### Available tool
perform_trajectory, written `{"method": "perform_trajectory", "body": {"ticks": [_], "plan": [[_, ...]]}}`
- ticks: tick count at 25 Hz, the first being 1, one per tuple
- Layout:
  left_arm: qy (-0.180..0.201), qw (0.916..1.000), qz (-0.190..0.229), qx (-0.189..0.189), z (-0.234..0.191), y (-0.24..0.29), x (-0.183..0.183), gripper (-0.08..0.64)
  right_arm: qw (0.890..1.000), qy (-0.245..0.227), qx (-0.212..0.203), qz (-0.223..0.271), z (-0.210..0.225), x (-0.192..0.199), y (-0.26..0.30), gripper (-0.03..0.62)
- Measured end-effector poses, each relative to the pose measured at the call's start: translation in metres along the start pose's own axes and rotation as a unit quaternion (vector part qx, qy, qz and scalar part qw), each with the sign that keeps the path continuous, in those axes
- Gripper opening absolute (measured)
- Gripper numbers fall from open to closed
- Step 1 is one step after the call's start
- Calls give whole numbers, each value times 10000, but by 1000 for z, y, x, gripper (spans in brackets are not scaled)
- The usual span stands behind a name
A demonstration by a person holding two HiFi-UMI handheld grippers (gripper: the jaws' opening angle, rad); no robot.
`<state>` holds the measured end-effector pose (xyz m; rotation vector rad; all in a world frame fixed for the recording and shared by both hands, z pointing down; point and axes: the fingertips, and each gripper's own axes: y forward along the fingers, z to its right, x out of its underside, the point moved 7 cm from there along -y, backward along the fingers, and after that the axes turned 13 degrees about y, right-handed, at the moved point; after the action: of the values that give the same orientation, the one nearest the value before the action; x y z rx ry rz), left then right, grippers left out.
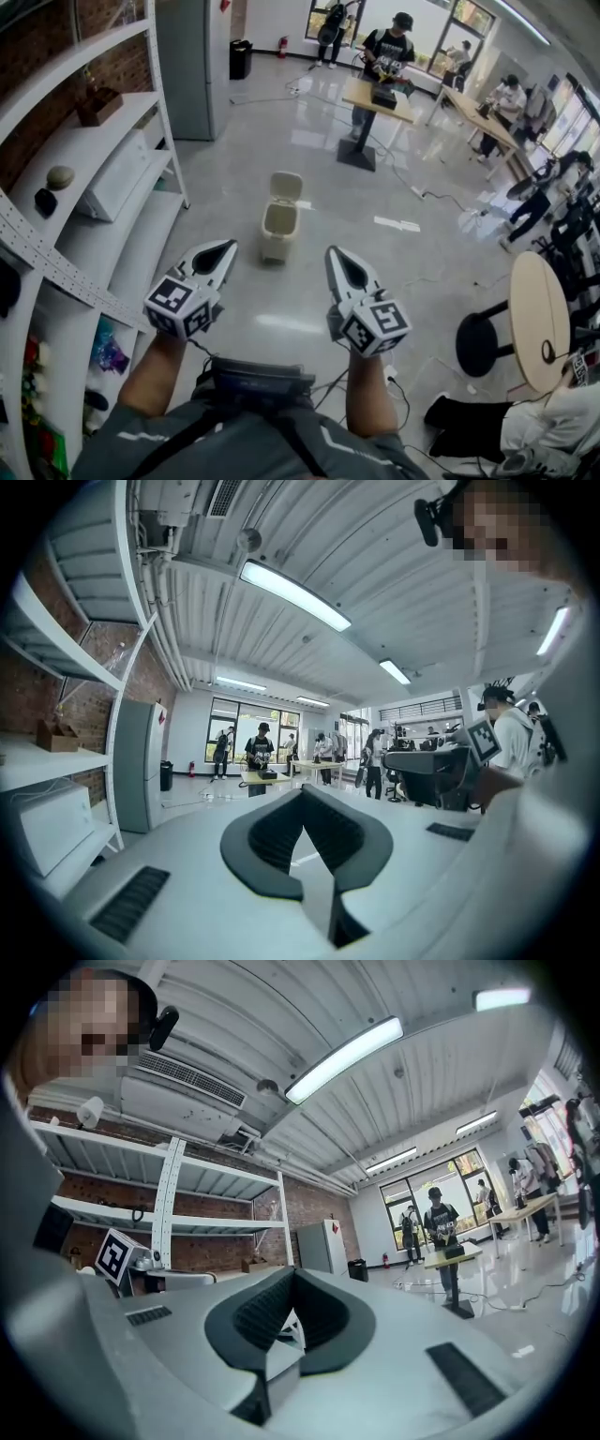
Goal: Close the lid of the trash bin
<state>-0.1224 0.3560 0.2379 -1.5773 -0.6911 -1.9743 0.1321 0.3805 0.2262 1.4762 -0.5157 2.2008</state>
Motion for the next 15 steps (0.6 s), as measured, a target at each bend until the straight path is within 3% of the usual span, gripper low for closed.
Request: {"method": "perform_trajectory", "body": {"ticks": [15], "plan": [[0,9997,5,229,-35,93,3,-8,9997,50,242,40,68,-22,52,11]]}}
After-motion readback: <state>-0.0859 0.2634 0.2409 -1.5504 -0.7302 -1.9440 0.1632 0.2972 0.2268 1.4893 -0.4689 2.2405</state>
